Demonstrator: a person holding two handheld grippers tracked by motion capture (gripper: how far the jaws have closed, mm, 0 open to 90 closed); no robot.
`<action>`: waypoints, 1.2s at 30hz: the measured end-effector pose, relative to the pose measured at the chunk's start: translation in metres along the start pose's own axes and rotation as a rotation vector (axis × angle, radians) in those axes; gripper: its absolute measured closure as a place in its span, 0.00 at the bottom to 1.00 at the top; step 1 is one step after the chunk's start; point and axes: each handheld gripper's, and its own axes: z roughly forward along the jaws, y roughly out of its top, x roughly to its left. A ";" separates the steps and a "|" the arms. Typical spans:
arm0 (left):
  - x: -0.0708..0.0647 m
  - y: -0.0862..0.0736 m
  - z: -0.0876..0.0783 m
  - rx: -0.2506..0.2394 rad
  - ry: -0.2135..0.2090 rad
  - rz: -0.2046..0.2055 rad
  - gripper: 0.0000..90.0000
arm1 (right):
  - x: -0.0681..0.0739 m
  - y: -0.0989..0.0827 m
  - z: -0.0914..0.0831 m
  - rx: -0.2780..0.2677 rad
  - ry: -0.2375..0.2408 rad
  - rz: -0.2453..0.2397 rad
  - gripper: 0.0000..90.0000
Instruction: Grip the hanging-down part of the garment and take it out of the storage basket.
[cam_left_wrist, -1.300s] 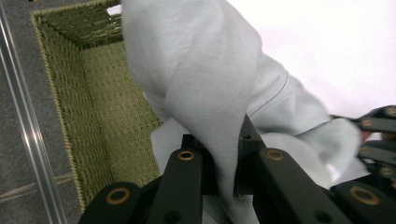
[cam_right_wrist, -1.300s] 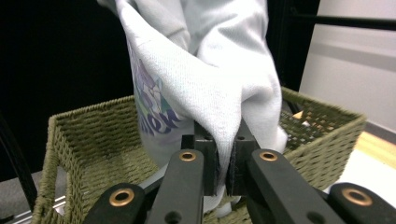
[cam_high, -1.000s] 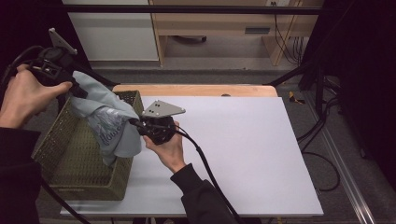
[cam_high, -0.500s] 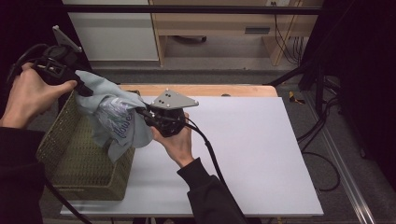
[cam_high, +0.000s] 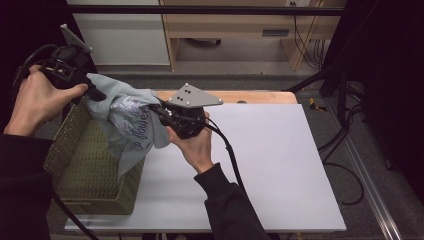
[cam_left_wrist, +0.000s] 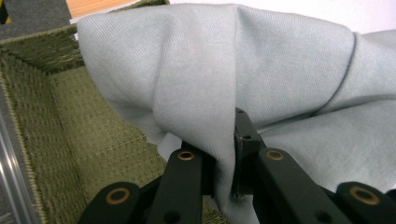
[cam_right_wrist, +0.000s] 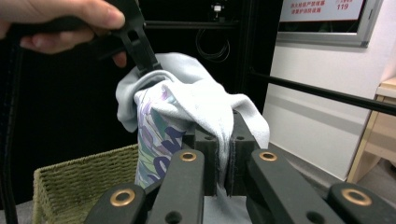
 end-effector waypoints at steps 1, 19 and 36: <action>-0.001 0.000 0.000 -0.002 -0.006 0.001 0.92 | 0.000 0.002 -0.001 -0.005 -0.002 0.003 0.96; -0.020 0.009 -0.005 -0.021 -0.027 0.038 0.92 | -0.004 0.031 -0.018 -0.044 -0.042 -0.031 0.96; -0.024 0.011 -0.003 -0.021 -0.020 0.043 0.92 | -0.010 0.032 -0.020 -0.031 -0.052 -0.033 0.96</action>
